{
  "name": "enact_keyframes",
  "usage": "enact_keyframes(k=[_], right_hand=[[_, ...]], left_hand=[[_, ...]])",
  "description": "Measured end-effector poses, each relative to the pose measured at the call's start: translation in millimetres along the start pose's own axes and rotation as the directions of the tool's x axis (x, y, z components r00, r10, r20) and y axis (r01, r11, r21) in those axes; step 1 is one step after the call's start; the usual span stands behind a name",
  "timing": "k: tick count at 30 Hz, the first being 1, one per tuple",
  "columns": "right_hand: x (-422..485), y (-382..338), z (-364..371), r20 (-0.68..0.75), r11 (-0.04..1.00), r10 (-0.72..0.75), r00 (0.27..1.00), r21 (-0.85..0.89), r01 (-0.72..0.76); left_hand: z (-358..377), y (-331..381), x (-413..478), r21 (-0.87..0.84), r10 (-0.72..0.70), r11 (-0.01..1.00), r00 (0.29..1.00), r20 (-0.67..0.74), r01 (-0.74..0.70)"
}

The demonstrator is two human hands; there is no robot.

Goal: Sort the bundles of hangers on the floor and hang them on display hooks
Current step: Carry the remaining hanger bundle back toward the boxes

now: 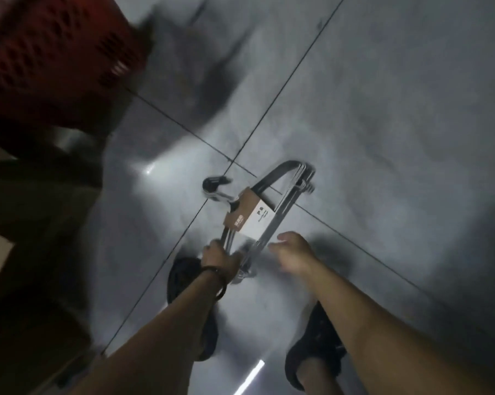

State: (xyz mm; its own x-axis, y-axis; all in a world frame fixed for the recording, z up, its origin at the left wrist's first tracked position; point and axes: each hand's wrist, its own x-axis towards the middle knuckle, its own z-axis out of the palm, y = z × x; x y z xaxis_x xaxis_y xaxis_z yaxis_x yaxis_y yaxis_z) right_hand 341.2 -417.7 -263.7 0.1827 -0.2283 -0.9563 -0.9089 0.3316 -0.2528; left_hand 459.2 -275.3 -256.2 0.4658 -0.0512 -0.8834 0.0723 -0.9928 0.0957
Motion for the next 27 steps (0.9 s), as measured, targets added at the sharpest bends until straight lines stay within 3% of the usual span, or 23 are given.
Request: enact_keyframes(k=[2,5,10,13,17,20,24,27], right_hand=[[40,0,19,-0.027,0.999,-0.005,1.0,0.051,0.006],[82,3,42,-0.062,0.974,0.026,0.998,0.227,-0.012],[96,8,59,-0.104,0.912,0.075,0.992,0.41,-0.026],[86,9,50,-0.168,0.944,0.144,0.975,0.318,-0.084],[65,9,38,-0.162,0.966,0.148,0.976,0.235,-0.107],[34,5,26,-0.128,0.972,0.142,0.982,0.208,-0.113],[-33,-8,0,-0.056,0.948,0.135,0.989,0.298,-0.112],[-105,-16,-34,-0.121,0.967,0.005,0.993,0.255,0.027]], left_hand=[[7,17,30,-0.111,0.004,0.994,0.998,-0.059,-0.01],[21,24,56,-0.256,0.028,0.966,0.999,-0.041,-0.038],[40,9,81,-0.363,-0.007,0.932,0.997,-0.074,-0.02],[28,9,74,-0.504,-0.074,0.861,0.997,0.015,0.071],[21,11,44,-0.516,-0.061,0.849,0.992,0.112,0.111],[10,21,8,-0.506,0.0,0.861,0.993,0.118,0.06],[-22,42,-54,-0.484,0.096,0.87,0.995,-0.012,-0.09],[-60,73,-115,-0.432,0.177,0.888,0.984,0.01,-0.155]])
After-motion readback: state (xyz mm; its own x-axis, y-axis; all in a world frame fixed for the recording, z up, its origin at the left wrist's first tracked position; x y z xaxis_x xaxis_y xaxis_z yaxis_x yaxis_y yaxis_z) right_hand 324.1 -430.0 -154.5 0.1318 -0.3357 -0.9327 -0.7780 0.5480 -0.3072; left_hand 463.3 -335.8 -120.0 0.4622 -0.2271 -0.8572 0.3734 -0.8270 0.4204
